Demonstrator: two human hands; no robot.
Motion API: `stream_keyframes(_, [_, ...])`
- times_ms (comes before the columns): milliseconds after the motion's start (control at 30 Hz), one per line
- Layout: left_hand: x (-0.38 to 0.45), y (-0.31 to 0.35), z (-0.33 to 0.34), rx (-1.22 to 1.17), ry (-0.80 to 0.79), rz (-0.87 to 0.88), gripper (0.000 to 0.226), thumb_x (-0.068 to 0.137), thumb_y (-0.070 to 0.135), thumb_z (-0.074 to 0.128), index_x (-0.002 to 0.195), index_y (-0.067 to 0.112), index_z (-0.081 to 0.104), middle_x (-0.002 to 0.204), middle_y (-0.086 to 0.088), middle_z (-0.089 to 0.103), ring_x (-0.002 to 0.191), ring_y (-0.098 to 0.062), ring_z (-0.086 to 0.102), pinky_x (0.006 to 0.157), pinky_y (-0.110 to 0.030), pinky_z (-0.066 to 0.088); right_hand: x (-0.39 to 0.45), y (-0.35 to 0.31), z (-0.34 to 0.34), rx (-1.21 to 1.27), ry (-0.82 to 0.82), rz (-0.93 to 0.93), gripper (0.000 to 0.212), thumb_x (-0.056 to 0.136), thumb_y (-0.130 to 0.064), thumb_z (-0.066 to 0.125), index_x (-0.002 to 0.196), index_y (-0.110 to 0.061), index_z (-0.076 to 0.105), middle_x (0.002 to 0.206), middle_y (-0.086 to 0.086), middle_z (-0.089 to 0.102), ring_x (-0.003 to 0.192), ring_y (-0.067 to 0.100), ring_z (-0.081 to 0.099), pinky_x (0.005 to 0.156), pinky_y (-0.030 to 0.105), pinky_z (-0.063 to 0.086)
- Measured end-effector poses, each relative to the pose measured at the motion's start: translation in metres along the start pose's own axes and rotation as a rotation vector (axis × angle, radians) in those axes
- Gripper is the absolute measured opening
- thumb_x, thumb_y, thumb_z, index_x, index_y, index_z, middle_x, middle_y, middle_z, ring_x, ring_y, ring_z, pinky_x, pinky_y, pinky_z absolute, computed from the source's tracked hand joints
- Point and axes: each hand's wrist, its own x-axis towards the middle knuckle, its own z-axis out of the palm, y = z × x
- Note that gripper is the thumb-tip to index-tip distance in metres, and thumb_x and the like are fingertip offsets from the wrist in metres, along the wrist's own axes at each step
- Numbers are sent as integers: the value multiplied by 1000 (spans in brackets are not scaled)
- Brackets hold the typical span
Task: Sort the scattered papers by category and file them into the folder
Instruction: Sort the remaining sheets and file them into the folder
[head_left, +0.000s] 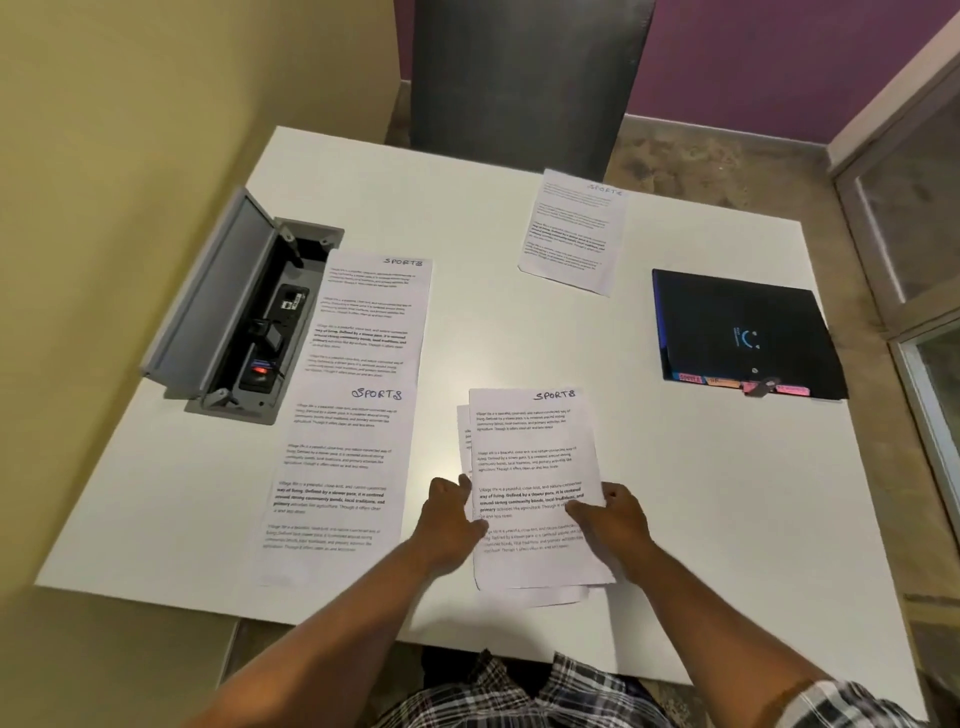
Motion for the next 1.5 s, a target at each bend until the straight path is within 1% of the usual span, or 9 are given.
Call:
stream_keyframes(233, [-8, 4, 1, -119, 135, -107, 67, 89, 21, 65, 149, 17, 36, 133, -5, 32, 117, -12, 38, 97, -18, 30, 6, -11, -10, 76, -310, -120, 27, 84, -8, 80, 110, -14, 76, 106, 3, 79, 98, 24, 75, 94, 48, 58])
stream_keyframes(400, [-24, 45, -13, -541, 295, -269, 64, 91, 22, 70, 138, -9, 40, 143, -32, 38, 127, -33, 51, 100, -32, 46, -3, -28, -35, 263, -391, -160, 31, 86, 9, 72, 115, 0, 70, 111, 17, 76, 100, 34, 74, 89, 46, 60])
stream_keyframes(500, [-40, 80, -25, -790, 205, -231, 59, 96, 19, 63, 139, -11, 36, 136, -28, 51, 97, -18, 59, 84, -23, 55, -15, -45, -59, 309, -438, -266, 32, 89, 11, 67, 118, -1, 66, 109, 12, 77, 97, 23, 76, 74, 26, 60])
stream_keyframes(633, [-56, 126, -34, -913, 165, -21, 23, 97, 4, 58, 119, 1, 59, 97, -4, 73, 69, -7, 73, 54, -15, 53, -15, -56, -85, 311, -535, -311, 32, 92, 7, 65, 122, -5, 65, 115, 13, 76, 101, 27, 75, 77, 30, 60])
stream_keyframes(733, [-51, 143, -37, -788, 300, 48, 17, 97, 3, 58, 112, 9, 65, 92, 4, 76, 88, -20, 75, 60, -17, 55, -11, -67, -95, 253, -481, -340, 33, 91, -6, 73, 123, -12, 67, 117, 9, 75, 104, 29, 74, 86, 41, 61])
stream_keyframes(867, [-48, 164, -43, -617, 402, 154, 19, 97, 6, 57, 109, 19, 63, 104, 4, 73, 96, -15, 70, 68, -21, 57, -22, -100, -99, 332, -267, -463, 24, 92, -19, 75, 115, -22, 68, 105, -5, 77, 89, 15, 76, 68, 24, 60])
stream_keyframes(1233, [-54, 163, -37, -465, 668, 292, 51, 95, 1, 55, 109, 50, 46, 112, 22, 59, 106, 3, 57, 90, -18, 45, -24, -98, -79, 386, -87, -629, 39, 81, -1, 82, 97, -31, 63, 97, -15, 71, 90, -4, 68, 86, 17, 55])
stream_keyframes(1333, [-50, 158, -30, -530, 674, 211, 42, 98, 6, 53, 109, 46, 47, 112, 18, 60, 107, -2, 58, 91, -24, 46, -20, -91, -76, 312, -75, -632, 29, 84, -13, 82, 99, -32, 66, 102, -7, 73, 98, 13, 70, 90, 33, 57])
stream_keyframes(1500, [-44, 153, -28, -543, 682, 197, 29, 100, 5, 46, 121, 23, 50, 112, 2, 64, 107, -13, 60, 91, -29, 48, -18, -86, -74, 288, -63, -653, 26, 90, -12, 76, 109, -28, 66, 104, -9, 73, 96, 6, 69, 82, 22, 54])
